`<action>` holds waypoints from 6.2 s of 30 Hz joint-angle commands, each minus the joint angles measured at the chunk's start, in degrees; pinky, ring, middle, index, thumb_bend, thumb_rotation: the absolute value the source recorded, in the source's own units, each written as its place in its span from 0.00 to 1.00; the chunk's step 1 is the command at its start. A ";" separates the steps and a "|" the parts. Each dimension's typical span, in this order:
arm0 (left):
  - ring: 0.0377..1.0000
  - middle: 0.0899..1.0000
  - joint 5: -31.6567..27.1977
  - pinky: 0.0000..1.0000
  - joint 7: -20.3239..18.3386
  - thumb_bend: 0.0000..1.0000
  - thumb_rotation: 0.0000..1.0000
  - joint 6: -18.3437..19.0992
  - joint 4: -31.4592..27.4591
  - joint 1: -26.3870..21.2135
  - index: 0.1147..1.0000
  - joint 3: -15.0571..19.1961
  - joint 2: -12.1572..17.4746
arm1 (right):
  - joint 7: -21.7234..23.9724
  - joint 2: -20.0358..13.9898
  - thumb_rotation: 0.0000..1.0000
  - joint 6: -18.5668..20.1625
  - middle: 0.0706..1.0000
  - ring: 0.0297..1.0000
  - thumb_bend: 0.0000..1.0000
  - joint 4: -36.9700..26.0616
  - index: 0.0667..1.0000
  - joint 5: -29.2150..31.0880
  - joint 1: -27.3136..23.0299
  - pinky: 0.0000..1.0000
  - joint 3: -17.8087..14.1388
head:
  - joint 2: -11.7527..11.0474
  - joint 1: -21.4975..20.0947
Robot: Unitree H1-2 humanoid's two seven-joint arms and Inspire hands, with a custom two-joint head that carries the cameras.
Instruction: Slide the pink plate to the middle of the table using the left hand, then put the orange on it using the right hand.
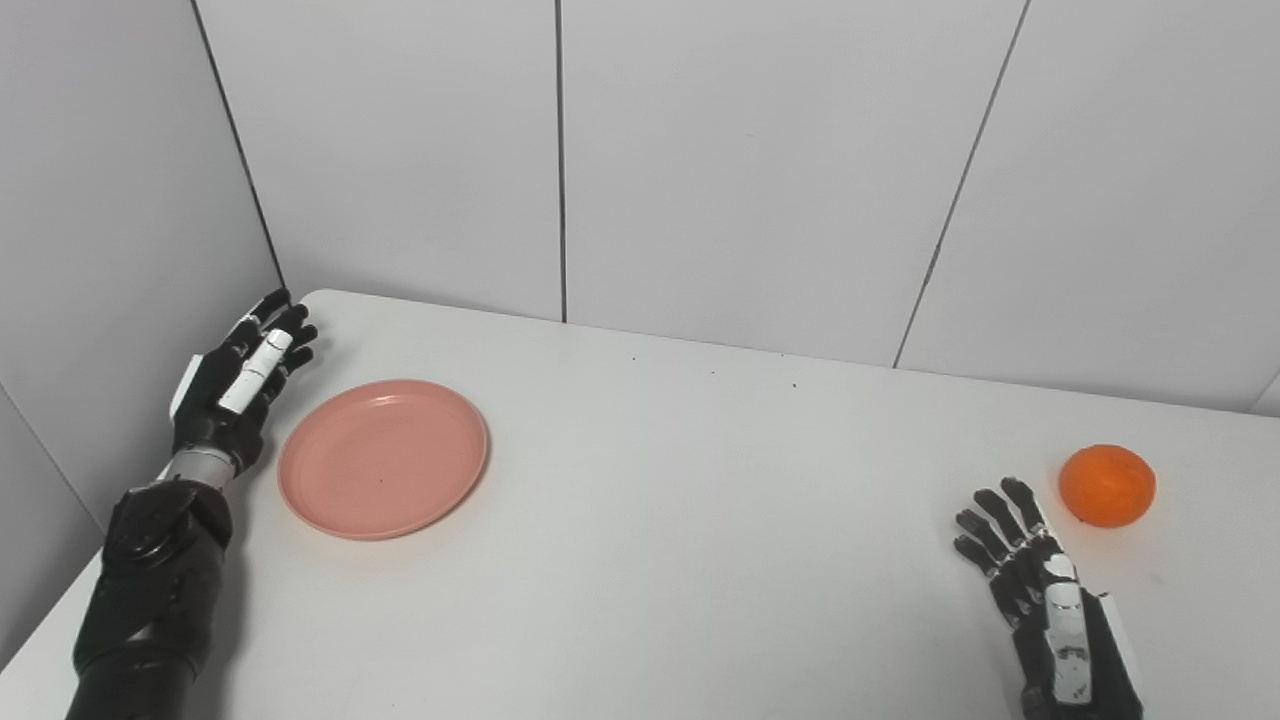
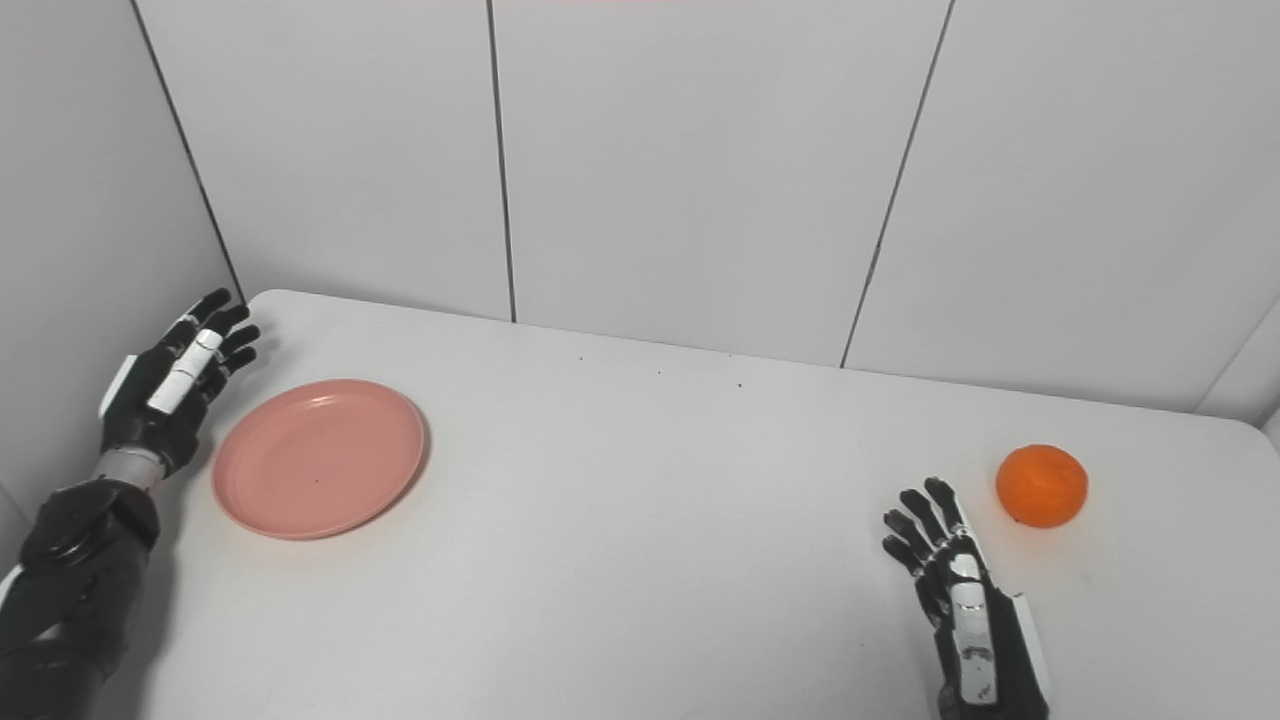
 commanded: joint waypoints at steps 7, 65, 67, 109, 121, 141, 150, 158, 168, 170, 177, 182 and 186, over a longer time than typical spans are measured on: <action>0.90 0.89 2.14 0.88 -1.09 0.95 0.54 2.90 -4.29 -0.40 0.88 -2.86 2.36 | 0.11 2.69 0.99 -1.21 0.89 0.86 0.69 3.96 0.94 0.20 3.93 0.85 1.40 | 0.25 -0.12; 1.00 1.00 1.38 1.00 -0.37 0.78 0.55 20.30 -13.40 0.94 0.99 -5.78 0.62 | 0.12 3.03 1.00 -0.32 0.88 0.82 0.70 2.58 0.94 -0.12 4.30 0.80 1.97 | 1.12 -1.06; 1.00 1.00 1.44 1.00 -0.94 0.78 0.55 21.30 -14.58 1.31 0.99 -5.94 0.75 | 0.03 3.13 1.00 -0.65 0.88 0.82 0.70 2.77 0.94 -0.28 4.21 0.79 1.93 | 1.16 -1.17; 0.87 0.94 4.84 0.81 5.20 0.73 0.49 15.57 -18.28 5.59 1.00 -7.56 -10.49 | -1.10 3.58 1.00 0.16 0.89 0.81 0.71 2.09 0.94 -1.81 4.21 0.77 2.08 | 1.88 -1.57; 0.87 0.93 3.89 0.85 5.28 0.73 0.50 19.84 -25.00 7.25 1.00 -9.04 -12.68 | -1.26 3.65 1.00 0.07 0.88 0.80 0.72 2.18 0.93 -2.02 4.07 0.76 2.15 | 2.01 -1.64; 0.86 0.90 7.10 0.86 8.27 0.79 0.51 20.07 -26.79 7.70 1.00 -11.55 -16.05 | -1.57 3.80 1.00 0.24 0.88 0.81 0.72 2.25 0.94 -2.34 3.79 0.76 2.48 | 1.93 -1.62; 0.87 0.90 7.65 0.88 9.21 0.78 0.51 21.20 -27.71 7.39 1.00 -12.43 -17.64 | -2.01 3.99 1.00 0.13 0.88 0.81 0.71 2.35 0.94 -2.46 3.70 0.76 2.61 | 2.01 -1.80; 0.87 0.89 7.82 0.89 9.33 0.77 0.50 22.37 -28.77 7.26 1.00 -13.15 -18.83 | -2.09 4.10 1.00 -0.08 0.88 0.80 0.71 2.34 0.94 -2.80 3.74 0.75 2.82 | 2.22 -2.15; 0.87 0.90 8.67 0.89 7.60 0.80 0.52 21.40 -28.60 7.24 1.00 -16.12 -18.82 | -2.39 4.31 1.00 -0.06 0.89 0.80 0.72 2.12 0.94 -2.94 3.73 0.75 2.99 | 2.24 -2.30; 0.87 0.90 8.85 0.88 7.52 0.81 0.52 21.68 -28.74 7.22 1.00 -16.60 -18.98 | -2.49 4.42 0.99 0.14 0.88 0.80 0.73 2.03 0.94 -2.83 3.72 0.75 2.95 | 2.23 -2.39; 0.85 0.88 9.72 0.88 7.47 0.80 0.49 21.41 -29.00 7.06 1.00 -18.29 -19.78 | -2.71 4.55 0.99 -0.01 0.87 0.79 0.72 2.04 0.93 -2.96 3.67 0.75 2.92 | 2.29 -2.41; 0.86 0.89 10.50 0.88 6.76 0.76 0.47 21.08 -28.54 7.20 1.00 -19.79 -20.38 | -2.75 4.56 0.99 0.32 0.87 0.79 0.74 1.62 0.93 -3.05 3.76 0.75 3.03 | 2.44 -2.51; 0.86 0.89 10.98 0.87 6.74 0.77 0.47 21.16 -27.99 7.05 1.00 -20.87 -21.01 | -2.82 4.64 1.00 0.50 0.87 0.79 0.73 1.26 0.93 -3.15 3.90 0.75 3.10 | 2.52 -2.54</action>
